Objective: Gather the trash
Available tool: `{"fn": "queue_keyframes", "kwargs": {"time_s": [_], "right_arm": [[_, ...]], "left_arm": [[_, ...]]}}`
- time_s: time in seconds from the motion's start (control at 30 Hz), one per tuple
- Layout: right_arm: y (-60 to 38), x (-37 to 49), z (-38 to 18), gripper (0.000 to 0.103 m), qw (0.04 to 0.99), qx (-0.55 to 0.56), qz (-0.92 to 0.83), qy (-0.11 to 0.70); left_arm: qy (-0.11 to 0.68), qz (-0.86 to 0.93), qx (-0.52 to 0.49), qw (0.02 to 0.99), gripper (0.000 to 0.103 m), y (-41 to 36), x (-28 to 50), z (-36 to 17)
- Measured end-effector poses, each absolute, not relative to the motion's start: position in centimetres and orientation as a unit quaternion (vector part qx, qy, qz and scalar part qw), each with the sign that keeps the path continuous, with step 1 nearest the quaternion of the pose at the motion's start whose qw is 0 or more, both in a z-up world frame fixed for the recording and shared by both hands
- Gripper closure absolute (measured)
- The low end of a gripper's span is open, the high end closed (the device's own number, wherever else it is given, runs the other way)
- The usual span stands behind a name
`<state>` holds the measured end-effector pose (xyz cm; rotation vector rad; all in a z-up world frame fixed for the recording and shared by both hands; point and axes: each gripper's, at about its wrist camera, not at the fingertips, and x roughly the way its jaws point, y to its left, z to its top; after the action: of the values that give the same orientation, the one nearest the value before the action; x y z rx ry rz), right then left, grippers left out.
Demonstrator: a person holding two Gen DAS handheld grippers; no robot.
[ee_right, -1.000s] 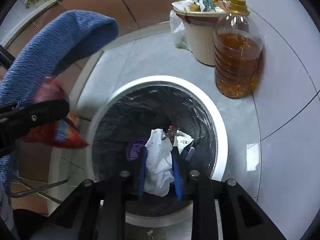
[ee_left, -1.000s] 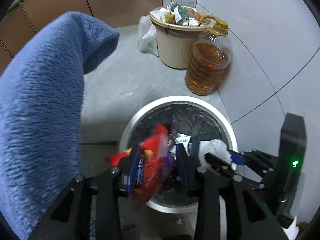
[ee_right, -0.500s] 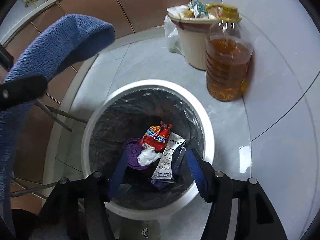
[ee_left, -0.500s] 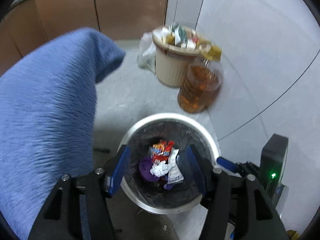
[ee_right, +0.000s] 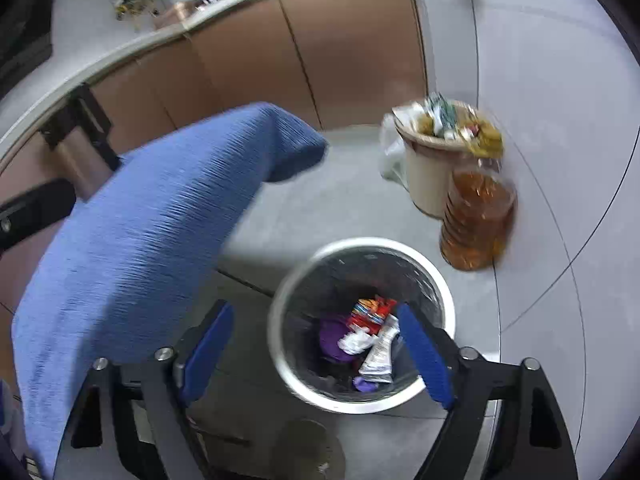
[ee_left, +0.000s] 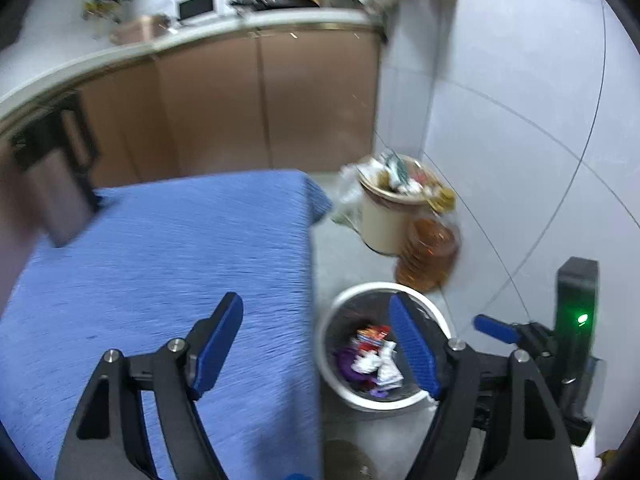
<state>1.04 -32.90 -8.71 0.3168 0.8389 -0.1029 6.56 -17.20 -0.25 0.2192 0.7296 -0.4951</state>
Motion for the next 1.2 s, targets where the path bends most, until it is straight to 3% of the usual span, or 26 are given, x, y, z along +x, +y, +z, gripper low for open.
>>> {"fn": "queue_keyframes", "kwargs": {"time_s": [0.17, 0.37, 0.5, 1.2], "right_arm": [[-29.2, -0.2, -5.4, 0.0, 0.917, 0.138, -0.042, 0.372], [-25.8, -1.4, -2.1, 0.0, 0.934, 0.11, -0.042, 0.338], [-24.5, -2.0, -0.7, 0.0, 0.941, 0.094, -0.047, 0.322], [-20.6, -4.6, 3.4, 0.0, 0.962, 0.032, -0.094, 0.254]], "left_arm": [[0.31, -0.185, 0.092, 0.928, 0.026, -12.1, 4.7, 2.2], [0.264, -0.121, 0.079, 0.954, 0.025, -6.3, 2.7, 4.5], [0.254, -0.1, 0.064, 0.96, 0.019, -3.3, 1.6, 4.7], [0.221, -0.019, 0.031, 0.975, 0.018, 3.8, -1.4, 4.8]]}}
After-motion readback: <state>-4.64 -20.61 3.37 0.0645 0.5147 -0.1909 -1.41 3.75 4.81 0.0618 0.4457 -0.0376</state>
